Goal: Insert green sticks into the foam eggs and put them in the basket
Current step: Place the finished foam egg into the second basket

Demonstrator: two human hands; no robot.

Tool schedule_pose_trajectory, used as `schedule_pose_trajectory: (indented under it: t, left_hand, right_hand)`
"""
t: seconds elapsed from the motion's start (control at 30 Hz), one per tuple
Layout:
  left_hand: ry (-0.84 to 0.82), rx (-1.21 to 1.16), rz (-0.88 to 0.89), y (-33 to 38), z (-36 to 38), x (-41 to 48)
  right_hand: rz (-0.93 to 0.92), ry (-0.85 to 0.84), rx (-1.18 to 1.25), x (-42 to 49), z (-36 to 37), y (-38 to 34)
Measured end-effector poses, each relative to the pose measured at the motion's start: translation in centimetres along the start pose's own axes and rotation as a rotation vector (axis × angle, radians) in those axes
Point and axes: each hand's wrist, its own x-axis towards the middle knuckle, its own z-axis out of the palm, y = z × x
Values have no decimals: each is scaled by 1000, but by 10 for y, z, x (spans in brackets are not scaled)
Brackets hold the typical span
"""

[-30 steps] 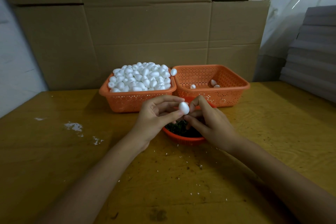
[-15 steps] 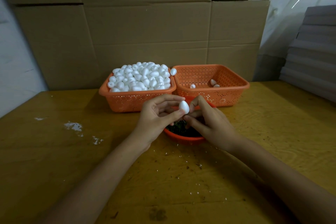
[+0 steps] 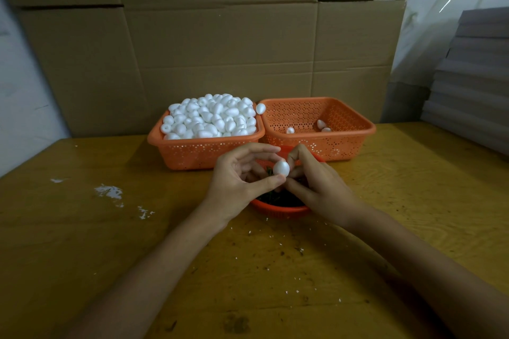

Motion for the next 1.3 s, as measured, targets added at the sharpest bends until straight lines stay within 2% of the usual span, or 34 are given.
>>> schedule_pose_trajectory:
  t: [0.27, 0.5, 0.67, 0.87, 0.97, 1.07, 1.3]
  left_hand:
    - [21, 2, -53, 0, 0, 1]
    - [65, -68, -99, -4, 2, 2]
    - [81, -80, -119, -7, 3, 2]
    - [-23, 182, -64, -9, 9, -7]
    - [-126, 463, 12, -9, 13, -11]
    - [-141, 695, 85, -6, 16, -14]
    - [-170, 738, 104, -2, 18, -14]
  right_hand:
    - [2, -2, 35, -1, -1, -2]
    - [-44, 68, 97, -1, 1, 1]
    - [-43, 266, 173, -1, -2, -3]
    - [70, 497, 232, 6, -34, 5]
    - [144, 568, 239, 7, -48, 17]
    - [243, 565, 230, 7, -55, 32]
    - [377, 560, 271, 6, -59, 61]
